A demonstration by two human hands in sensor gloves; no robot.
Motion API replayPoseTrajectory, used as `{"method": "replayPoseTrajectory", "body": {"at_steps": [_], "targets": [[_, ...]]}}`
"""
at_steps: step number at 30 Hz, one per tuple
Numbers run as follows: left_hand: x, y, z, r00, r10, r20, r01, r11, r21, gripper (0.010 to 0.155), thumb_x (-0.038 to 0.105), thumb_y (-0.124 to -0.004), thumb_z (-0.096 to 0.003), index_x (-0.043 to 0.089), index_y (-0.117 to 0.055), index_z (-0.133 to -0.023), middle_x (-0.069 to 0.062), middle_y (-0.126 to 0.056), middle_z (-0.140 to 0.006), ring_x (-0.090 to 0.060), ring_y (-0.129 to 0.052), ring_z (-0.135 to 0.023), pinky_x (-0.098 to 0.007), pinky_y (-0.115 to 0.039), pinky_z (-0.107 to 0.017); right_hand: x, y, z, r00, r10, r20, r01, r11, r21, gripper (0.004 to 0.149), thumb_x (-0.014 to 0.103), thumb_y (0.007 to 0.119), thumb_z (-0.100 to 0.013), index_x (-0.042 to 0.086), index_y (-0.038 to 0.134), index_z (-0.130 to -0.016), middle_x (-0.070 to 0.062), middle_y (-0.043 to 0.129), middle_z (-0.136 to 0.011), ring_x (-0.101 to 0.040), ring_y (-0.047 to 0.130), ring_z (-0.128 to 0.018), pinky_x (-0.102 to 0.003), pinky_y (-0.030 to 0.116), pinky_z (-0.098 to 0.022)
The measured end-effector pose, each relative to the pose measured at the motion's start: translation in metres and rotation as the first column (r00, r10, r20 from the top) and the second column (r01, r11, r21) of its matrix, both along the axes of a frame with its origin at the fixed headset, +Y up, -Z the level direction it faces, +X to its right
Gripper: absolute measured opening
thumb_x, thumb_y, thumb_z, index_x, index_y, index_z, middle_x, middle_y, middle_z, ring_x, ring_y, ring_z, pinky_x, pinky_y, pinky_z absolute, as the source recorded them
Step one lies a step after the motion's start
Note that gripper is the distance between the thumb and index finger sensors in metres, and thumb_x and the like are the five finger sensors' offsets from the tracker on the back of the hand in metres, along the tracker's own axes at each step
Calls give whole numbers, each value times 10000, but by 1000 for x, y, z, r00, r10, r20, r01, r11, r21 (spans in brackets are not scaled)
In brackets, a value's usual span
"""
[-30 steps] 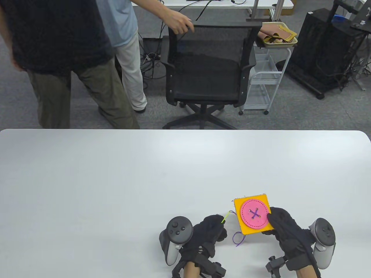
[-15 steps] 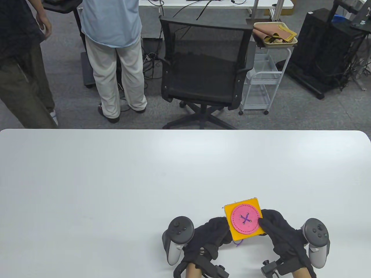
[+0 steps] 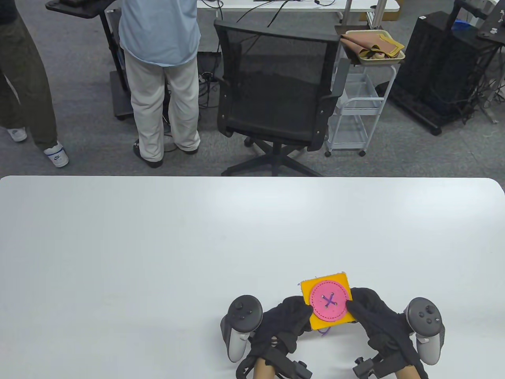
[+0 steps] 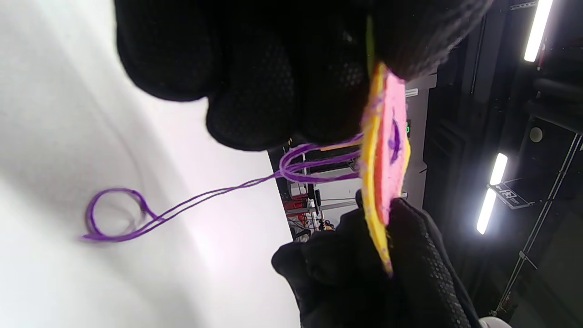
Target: Sew button in X pattern
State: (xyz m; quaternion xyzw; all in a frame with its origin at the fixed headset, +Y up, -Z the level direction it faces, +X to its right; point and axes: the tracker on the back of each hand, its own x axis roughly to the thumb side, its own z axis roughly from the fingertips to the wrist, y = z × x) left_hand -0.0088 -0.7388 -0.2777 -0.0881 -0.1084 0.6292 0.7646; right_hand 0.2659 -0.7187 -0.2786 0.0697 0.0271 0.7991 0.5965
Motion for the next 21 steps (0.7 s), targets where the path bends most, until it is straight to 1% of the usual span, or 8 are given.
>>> {"method": "replayPoseTrajectory", "body": {"at_steps": [7, 9, 11, 15, 18, 21], "targets": [[-4, 1, 0, 997, -59, -54, 60, 998, 16, 406, 400, -758, -513, 155, -830, -828, 35, -1004, -633, -218, -1047, -558, -467, -858, -435, -4, -2, 0, 1000, 15, -13, -15, 1000, 6, 428, 369, 713, -529, 196, 645, -915, -44, 861, -700, -197, 867, -615, -493, 697, -645], [-4, 1, 0, 997, -58, -57, 59, 998, 16, 405, 389, -744, -519, 150, -818, -837, 26, -994, -650, -236, -1034, -582, -481, -843, -451, -5, -3, 0, 1000, 16, -14, -16, 1000, 9, 464, 383, 719, -525, 197, 634, -941, -60, 855, -761, -217, 867, -667, -507, 686, -668], [-5, 2, 0, 996, -54, -71, 55, 998, 17, 406, 380, -731, -526, 147, -801, -851, 15, -978, -677, -263, -1011, -621, -499, -820, -476, -5, -3, 0, 1000, 17, -13, -16, 1000, 10, 513, 396, 725, -521, 197, 607, -979, -81, 827, -855, -250, 851, -751, -526, 658, -707], [-12, 2, 1, 988, -57, -141, 61, 998, 20, 406, 371, -712, -532, 156, -775, -871, -13, -946, -733, -298, -966, -687, -520, -783, -513, -6, -6, 0, 1000, 29, 1, -29, 1000, 3, 632, 426, 741, -508, 192, 512, -1049, -117, 689, -1035, -322, 749, -926, -573, 564, -776], [-19, 2, 1, 980, -63, -188, 68, 998, 17, 398, 354, -710, -535, 159, -766, -877, -54, -901, -798, -343, -908, -746, -545, -740, -545, -6, -7, 0, 999, 42, 11, -42, 999, 0, 689, 450, 746, -499, 187, 465, -1070, -131, 617, -1091, -350, 684, -983, -574, 514, -797], [-26, 1, 1, 964, -112, -243, 116, 993, 4, 393, 356, -719, -531, 170, -779, -871, -103, -845, -866, -385, -857, -784, -535, -734, -537, -6, -7, 0, 999, 38, 15, -38, 999, -1, 701, 458, 743, -500, 181, 453, -1074, -137, 592, -1104, -361, 662, -995, -571, 492, -804]]}}
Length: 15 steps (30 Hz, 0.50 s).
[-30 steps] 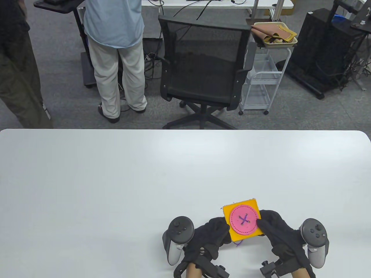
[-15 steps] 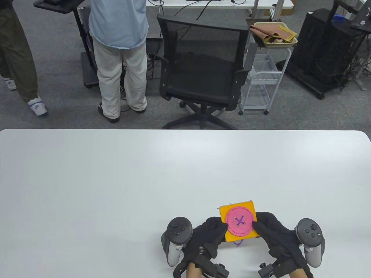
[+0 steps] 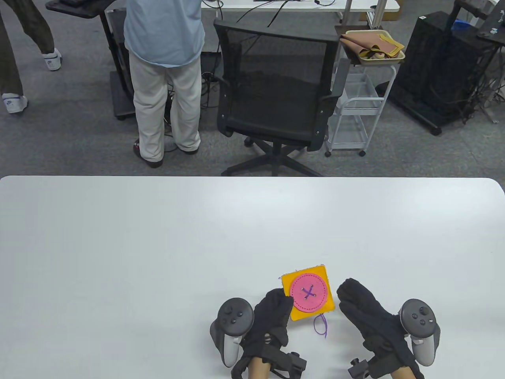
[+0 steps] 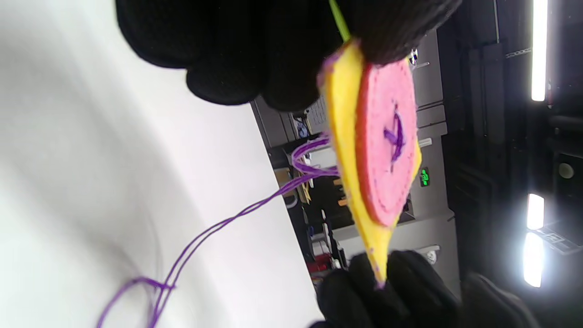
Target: Sew button in X pattern
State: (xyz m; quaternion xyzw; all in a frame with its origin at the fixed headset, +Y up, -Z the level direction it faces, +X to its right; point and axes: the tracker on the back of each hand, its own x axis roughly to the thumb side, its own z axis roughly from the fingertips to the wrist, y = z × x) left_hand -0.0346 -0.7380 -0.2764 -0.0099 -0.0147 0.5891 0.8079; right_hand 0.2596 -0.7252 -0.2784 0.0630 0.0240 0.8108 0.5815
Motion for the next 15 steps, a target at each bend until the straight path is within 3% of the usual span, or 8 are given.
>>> {"method": "replayPoseTrajectory", "body": {"at_steps": [7, 15], "targets": [[-6, -7, -3, 960, -260, -101, 251, 964, -92, 392, 345, -740, -519, 144, -808, -848, -166, -753, -931, -443, -765, -835, -563, -680, -559, -2, -2, 0, 1000, 11, -4, -11, 1000, -7, 702, 457, 739, -502, 172, 449, -1074, -152, 583, -1103, -369, 651, -995, -575, 482, -801], [-3, -19, -13, 825, -557, -97, 532, 822, -201, 379, 337, -784, -494, 133, -865, -802, -161, -814, -884, -435, -818, -791, -552, -720, -512, -5, -4, 0, 999, 33, -19, -34, 999, -16, 699, 452, 741, -502, 165, 457, -1072, -158, 584, -1101, -375, 652, -992, -584, 484, -792]]}}
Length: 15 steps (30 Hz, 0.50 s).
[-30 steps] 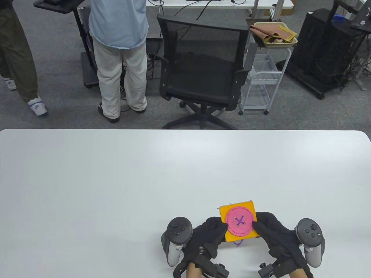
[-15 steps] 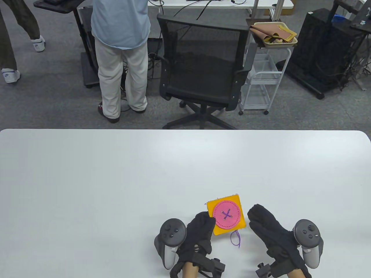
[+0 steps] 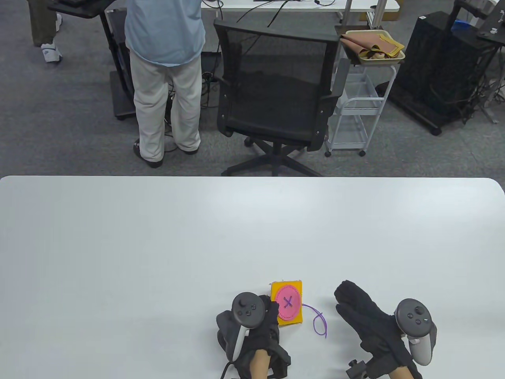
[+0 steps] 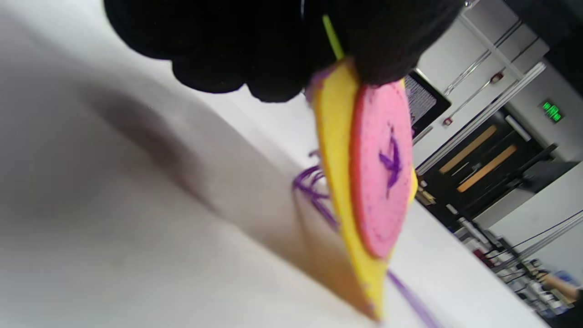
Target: Sew button in X pattern
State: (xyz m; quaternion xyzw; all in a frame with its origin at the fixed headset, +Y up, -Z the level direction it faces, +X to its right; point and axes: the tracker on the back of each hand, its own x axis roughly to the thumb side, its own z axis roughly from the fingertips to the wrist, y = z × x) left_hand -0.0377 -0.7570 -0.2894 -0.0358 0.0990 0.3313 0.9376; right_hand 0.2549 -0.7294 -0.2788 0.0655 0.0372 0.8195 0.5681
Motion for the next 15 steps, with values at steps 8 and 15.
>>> {"method": "replayPoseTrajectory", "body": {"at_steps": [8, 15], "targets": [[6, -5, -3, 970, -242, -35, 239, 968, -74, 389, 348, -800, -483, 128, -887, -791, -164, -828, -872, -433, -828, -775, -555, -717, -504, -1, -1, 0, 1000, 14, -8, -14, 1000, -7, 699, 451, 742, -501, 161, 460, -1072, -168, 582, -1100, -382, 649, -991, -582, 478, -794], [11, -8, -5, 932, -362, -24, 358, 928, -100, 414, 371, -802, -480, 128, -871, -808, -173, -811, -886, -436, -812, -783, -558, -705, -514, -3, -2, -1, 999, 35, -11, -35, 999, -7, 701, 451, 742, -501, 159, 460, -1072, -171, 576, -1103, -386, 642, -994, -582, 474, -795]]}}
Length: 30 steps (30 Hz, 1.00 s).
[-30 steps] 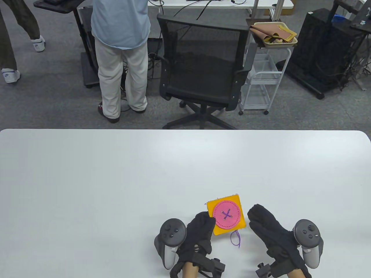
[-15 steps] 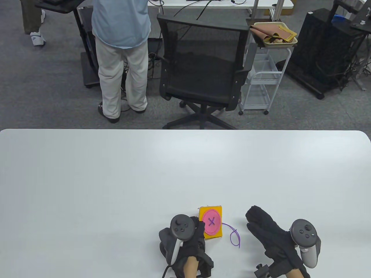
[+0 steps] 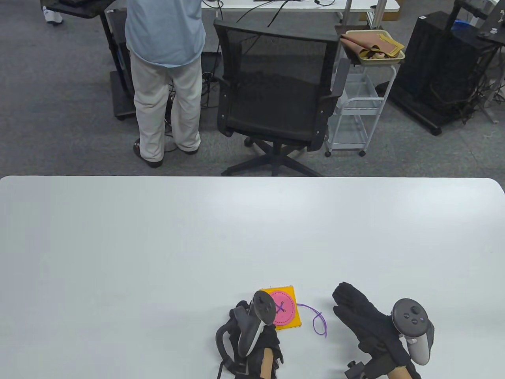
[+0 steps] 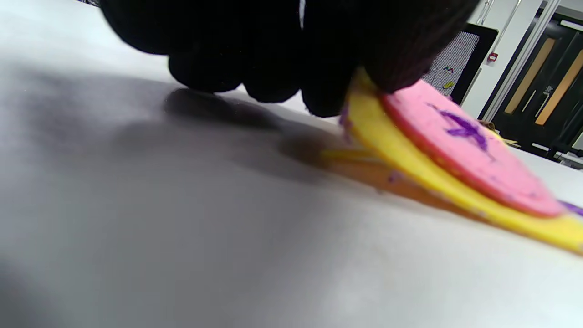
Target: Sew button in X pattern
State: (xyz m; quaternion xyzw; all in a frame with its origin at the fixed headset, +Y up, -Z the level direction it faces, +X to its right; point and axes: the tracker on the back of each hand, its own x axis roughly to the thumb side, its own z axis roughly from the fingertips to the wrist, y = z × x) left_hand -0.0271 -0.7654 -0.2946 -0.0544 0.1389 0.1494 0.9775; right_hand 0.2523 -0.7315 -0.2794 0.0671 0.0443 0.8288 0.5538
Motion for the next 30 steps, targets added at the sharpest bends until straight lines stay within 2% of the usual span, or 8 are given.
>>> {"method": "replayPoseTrajectory", "body": {"at_steps": [5, 8, 11, 17, 25, 30], "targets": [[4, -2, -1, 999, -50, 20, 51, 998, -24, 436, 394, -818, -472, 138, -839, -824, -170, -791, -900, -430, -801, -790, -549, -705, -519, -1, -1, 0, 1000, 10, -1, -10, 1000, 1, 705, 452, 742, -500, 159, 455, -1074, -173, 556, -1112, -392, 626, -1002, -592, 463, -792], [5, -3, -2, 998, -59, 23, 60, 997, -46, 510, 406, -816, -474, 130, -755, -899, -180, -748, -934, -424, -779, -803, -543, -698, -530, -1, -1, 0, 1000, 17, 0, -17, 1000, 2, 711, 454, 742, -500, 158, 446, -1076, -176, 526, -1124, -402, 597, -1015, -592, 440, -797], [4, -3, -2, 999, -41, 27, 42, 998, -41, 600, 404, -813, -476, 107, -673, -979, -188, -733, -951, -431, -771, -809, -547, -697, -536, -2, -2, 0, 1000, 23, 1, -23, 1000, 0, 718, 454, 741, -501, 159, 433, -1078, -171, 487, -1139, -411, 563, -1031, -596, 416, -797], [-3, 2, 0, 997, 27, 72, -24, 999, -44, 645, 404, -811, -476, 96, -631, -1013, -198, -708, -990, -450, -749, -862, -588, -669, -580, -3, -2, 0, 999, 33, 4, -33, 999, 3, 732, 457, 741, -500, 160, 414, -1083, -171, 454, -1151, -423, 539, -1040, -606, 405, -794], [-8, 27, 13, 984, 148, 97, -155, 985, 72, 653, 403, -807, -478, 108, -626, -1031, -189, -707, -1015, -454, -749, -884, -605, -653, -602, -4, 1, 3, 998, 67, 20, -67, 997, 26, 747, 464, 741, -498, 156, 399, -1087, -175, 429, -1158, -436, 522, -1043, -621, 397, -788], [-10, 50, 25, 937, 298, 184, -334, 917, 218, 658, 414, -800, -480, 115, -619, -1037, -180, -706, -1022, -449, -755, -886, -603, -658, -605, -6, 5, 6, 997, 71, 20, -72, 996, 59, 766, 473, 741, -496, 158, 376, -1092, -173, 405, -1165, -438, 510, -1049, -625, 395, -788]]}}
